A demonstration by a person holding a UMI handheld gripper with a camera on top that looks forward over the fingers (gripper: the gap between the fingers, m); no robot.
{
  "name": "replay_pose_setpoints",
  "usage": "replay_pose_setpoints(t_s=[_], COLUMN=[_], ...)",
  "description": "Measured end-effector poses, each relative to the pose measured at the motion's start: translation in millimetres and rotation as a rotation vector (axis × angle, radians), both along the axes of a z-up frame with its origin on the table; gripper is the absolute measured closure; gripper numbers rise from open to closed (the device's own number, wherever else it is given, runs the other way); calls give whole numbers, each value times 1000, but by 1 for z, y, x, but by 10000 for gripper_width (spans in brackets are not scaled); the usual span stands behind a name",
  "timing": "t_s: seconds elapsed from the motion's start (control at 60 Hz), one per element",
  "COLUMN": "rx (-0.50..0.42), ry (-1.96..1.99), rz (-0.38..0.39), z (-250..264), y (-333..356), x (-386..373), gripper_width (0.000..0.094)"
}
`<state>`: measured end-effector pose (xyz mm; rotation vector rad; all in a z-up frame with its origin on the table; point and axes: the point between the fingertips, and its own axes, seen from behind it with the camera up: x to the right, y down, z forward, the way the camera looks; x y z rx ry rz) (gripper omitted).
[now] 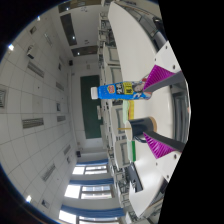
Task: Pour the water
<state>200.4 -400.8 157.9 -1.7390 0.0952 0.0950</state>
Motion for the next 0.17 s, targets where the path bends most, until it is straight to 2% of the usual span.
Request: replay_pose_setpoints(t_s=[0.167], rx=[13], ry=[90], rz=[66], z=[-27], y=[-37], x=[-31], gripper_width=[96])
